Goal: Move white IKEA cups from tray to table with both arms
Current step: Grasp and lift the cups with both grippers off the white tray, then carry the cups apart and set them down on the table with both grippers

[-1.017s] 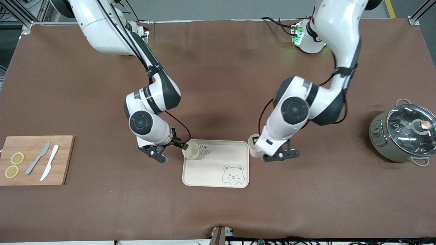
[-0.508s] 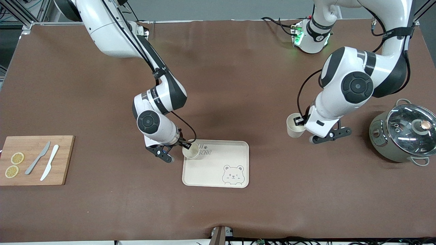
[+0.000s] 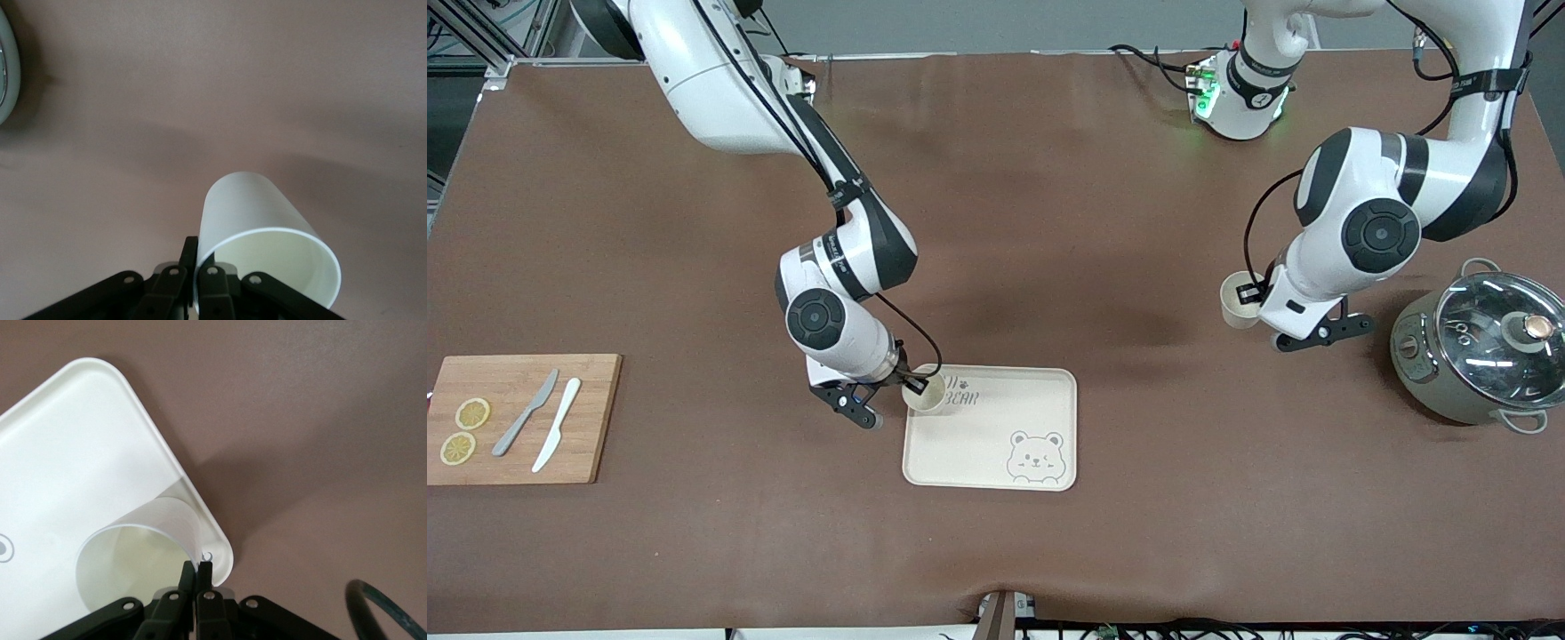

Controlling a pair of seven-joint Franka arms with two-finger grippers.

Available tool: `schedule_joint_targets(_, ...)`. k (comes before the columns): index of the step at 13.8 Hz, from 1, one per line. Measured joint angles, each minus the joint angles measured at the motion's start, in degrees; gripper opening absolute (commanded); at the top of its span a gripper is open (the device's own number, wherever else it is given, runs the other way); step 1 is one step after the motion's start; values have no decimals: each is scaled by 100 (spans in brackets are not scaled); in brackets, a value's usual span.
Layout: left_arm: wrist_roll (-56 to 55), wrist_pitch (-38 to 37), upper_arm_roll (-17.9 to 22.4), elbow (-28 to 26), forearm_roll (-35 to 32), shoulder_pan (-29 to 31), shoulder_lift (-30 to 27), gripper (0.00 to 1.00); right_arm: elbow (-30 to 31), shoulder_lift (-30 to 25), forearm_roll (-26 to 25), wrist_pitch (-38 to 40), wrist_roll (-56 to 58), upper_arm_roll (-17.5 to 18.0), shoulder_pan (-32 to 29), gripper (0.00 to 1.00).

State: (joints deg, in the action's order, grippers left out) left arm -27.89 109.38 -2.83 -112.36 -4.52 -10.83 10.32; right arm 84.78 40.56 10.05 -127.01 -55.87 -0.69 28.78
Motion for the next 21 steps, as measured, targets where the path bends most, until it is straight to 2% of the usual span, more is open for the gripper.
schedule_joint_targets(2, 223, 482, -2, -335, -9, 181, -24, 0, -233, -4, 108, 73, -151, -1, 1, 0)
schedule_joint_targets(4, 583, 1052, -1, -685, -9, 403, -26, 0, -492, -31, 214, 535, -188, -34, -8, 0)
schedule_joint_targets(7, 1095, 1566, -2, -917, -9, 624, -5, 0, -431, -186, 210, 1003, 497, -155, -147, 0)
schedule_joint_targets(10, 1214, 1910, -20, -908, -2, 626, 191, 0, 274, -607, 199, 1093, 1879, -250, -706, 0)
schedule_joint_targets(16, 1340, 2313, -25, -647, 82, 720, 974, 0, 1813, -1678, -138, 1096, 4158, -290, -1891, 0)
schedule_joint_targets(17, 1365, 2320, -25, -573, 83, 746, 1070, 19, 2015, -1810, -224, 1096, 4487, -292, -2084, 0)
schedule_joint_targets(18, 1385, 2321, -25, -488, 84, 756, 1160, 72, 2176, -1903, -325, 1093, 4791, -294, -2287, 0)
schedule_joint_targets(19, 1404, 2321, -26, -403, 84, 757, 1239, 100, 2302, -1953, -448, 1084, 5079, -294, -2499, 0)
schedule_joint_targets(21, 1451, 2320, -38, -278, 85, 755, 1327, 100, 2450, -1958, -573, 1039, 5707, -295, -2937, 0)
